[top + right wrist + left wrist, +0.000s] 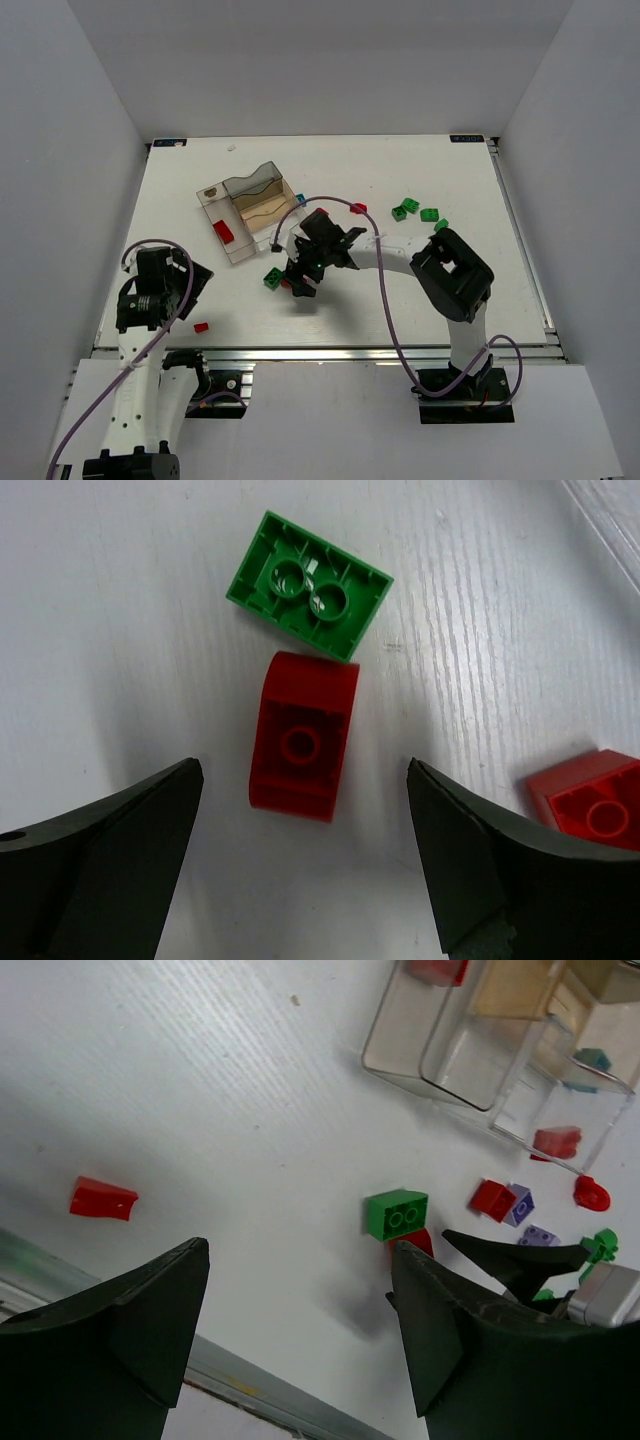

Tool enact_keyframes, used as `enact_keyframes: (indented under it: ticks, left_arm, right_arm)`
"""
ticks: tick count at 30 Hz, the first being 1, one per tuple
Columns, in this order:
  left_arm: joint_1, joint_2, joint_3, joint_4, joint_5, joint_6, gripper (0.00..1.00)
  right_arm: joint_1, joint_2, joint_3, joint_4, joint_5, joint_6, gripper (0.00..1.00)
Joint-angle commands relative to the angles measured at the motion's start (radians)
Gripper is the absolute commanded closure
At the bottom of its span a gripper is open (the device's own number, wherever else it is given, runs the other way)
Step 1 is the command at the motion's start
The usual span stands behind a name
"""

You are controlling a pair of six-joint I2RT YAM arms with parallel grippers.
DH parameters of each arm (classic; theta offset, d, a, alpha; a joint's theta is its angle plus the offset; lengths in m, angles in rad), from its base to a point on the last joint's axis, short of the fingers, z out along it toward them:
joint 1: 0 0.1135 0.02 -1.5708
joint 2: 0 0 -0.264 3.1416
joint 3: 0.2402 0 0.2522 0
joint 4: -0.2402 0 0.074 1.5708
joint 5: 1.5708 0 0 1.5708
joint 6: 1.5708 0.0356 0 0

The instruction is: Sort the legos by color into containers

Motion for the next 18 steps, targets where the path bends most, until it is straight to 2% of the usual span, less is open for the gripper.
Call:
enact_keyframes:
  ticks: [1, 4, 5, 7, 10, 14, 15, 16, 18]
  left_arm:
    - [0.006, -0.001, -0.02, -0.08, -0.064, -0.067, 0.17]
    - [0.006, -0.009, -0.043, -0.107, -0.085, -0.133, 0.17]
    - [0.006, -0.012, -0.046, -0.114, -0.09, -0.152, 0.17]
    - [0.006, -0.016, -0.054, -0.132, -0.118, -0.201, 0.17]
    - [0.006, -0.012, -0.063, -0.143, -0.147, -0.256, 0.18]
    - [0.006, 0.025, -0.078, -0.152, -0.164, -0.337, 0.18]
    - [0.006, 0.048, -0.08, -0.155, -0.164, -0.371, 0.18]
    - [0.006, 0.062, -0.083, -0.157, -0.161, -0.383, 0.18]
    - [0.006, 0.105, -0.089, -0.16, -0.154, -0.423, 0.18]
  right_arm:
    - [0.029, 0.024, 0.052, 0.016, 0.055, 0.034, 0.12]
    - [0.042, 0.057, 0.064, 0.031, 0.112, 0.053, 0.18]
    - [0.046, 0.066, 0.066, 0.04, 0.123, 0.053, 0.25]
    - [0.047, 0.07, 0.054, 0.051, 0.144, 0.048, 0.32]
    - [0.042, 0.047, 0.008, 0.065, 0.153, 0.034, 0.56]
    - [0.033, -0.035, -0.08, 0.07, 0.164, -0.004, 0.79]
    - [0.03, -0.056, -0.095, 0.061, 0.155, -0.022, 0.82]
    - [0.03, -0.094, -0.121, 0.053, 0.143, -0.032, 0.91]
    - [0.023, -0.14, -0.14, 0.036, 0.112, -0.046, 1.0]
